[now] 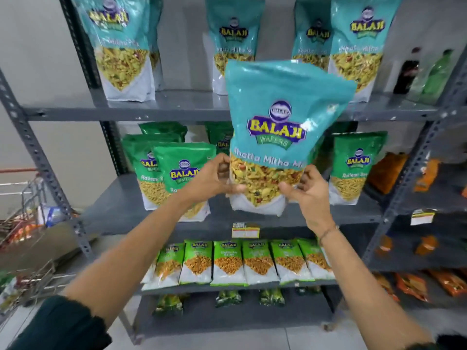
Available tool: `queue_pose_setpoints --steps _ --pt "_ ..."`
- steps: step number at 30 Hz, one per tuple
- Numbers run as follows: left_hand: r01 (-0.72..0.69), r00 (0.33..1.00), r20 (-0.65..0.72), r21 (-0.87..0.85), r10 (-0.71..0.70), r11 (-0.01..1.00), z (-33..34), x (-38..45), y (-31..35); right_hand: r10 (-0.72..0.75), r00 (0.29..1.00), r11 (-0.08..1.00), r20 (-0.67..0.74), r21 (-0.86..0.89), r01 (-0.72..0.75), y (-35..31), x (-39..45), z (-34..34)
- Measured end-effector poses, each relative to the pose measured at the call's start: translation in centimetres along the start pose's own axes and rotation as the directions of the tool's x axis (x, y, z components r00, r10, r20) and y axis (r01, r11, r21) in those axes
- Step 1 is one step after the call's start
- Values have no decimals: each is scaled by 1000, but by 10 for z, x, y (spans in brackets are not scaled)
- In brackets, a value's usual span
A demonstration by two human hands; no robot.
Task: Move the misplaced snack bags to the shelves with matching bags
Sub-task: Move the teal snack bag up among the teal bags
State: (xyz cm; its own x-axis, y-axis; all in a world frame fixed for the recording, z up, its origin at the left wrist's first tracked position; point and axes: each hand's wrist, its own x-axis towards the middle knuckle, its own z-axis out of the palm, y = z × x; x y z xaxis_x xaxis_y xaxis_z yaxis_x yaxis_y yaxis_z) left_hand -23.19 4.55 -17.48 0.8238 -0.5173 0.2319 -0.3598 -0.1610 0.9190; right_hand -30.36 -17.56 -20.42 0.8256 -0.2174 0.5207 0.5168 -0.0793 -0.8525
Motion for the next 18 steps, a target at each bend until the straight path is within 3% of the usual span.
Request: queue_pose_setpoints --steps 8,18 --pt "-192 960 -184 111 210 975 -71 54 92 -172 979 985 111 24 171 -82 126 27" --pt "-176 933 -298 110 201 978 -120 152 100 -137 972 990 190 14 137 -63 261 56"
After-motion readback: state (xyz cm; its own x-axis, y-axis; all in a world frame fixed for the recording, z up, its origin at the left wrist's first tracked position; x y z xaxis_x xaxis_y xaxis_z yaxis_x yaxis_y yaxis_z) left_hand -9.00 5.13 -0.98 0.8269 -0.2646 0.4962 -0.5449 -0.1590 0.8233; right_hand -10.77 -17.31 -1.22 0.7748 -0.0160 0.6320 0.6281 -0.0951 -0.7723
